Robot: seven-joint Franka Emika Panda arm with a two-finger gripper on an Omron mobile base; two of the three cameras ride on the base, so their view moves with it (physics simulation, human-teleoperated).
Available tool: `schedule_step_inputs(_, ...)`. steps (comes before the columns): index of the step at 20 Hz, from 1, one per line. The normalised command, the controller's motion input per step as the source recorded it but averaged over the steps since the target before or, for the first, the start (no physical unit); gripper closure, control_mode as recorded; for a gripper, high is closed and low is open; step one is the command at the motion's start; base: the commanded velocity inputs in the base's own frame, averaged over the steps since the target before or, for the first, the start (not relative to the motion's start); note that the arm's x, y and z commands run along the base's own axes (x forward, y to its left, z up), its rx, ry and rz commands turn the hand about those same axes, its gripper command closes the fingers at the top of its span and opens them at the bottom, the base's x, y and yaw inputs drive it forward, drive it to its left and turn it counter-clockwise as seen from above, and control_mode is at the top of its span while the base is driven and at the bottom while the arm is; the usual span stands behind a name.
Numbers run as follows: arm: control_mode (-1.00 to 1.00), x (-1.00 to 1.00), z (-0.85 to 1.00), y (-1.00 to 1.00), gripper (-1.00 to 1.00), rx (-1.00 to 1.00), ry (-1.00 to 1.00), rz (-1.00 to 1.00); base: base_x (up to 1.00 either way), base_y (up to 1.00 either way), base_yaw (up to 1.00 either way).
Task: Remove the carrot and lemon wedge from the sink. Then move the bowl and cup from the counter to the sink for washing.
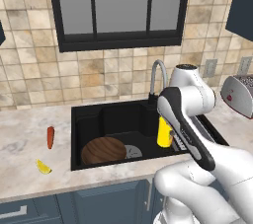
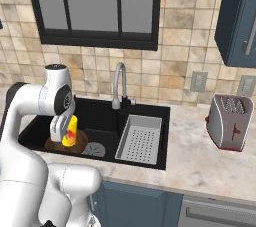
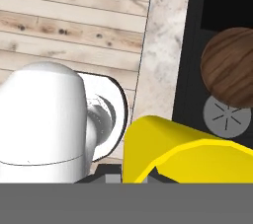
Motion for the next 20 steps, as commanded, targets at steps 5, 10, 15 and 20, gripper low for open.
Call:
schedule_step_inputs(5, -1.0, 0.32, 0.0, 0.06, 1.0, 0.0, 0.0, 0.0, 0.0, 0.0, 0.0)
schedule_step_inputs(10, -1.0, 0.34, 0.0, 0.01, 1.0, 0.0, 0.0, 0.0, 0.0, 0.0, 0.0)
schedule_step_inputs(15, -1.0, 0.31, -0.01, 0.0, 1.0, 0.0, 0.0, 0.0, 0.0, 0.0, 0.0)
schedule_step_inputs(20, -1.0, 0.28, -0.05, 0.0, 1.0, 0.0, 0.0, 0.0, 0.0, 0.0, 0.0)
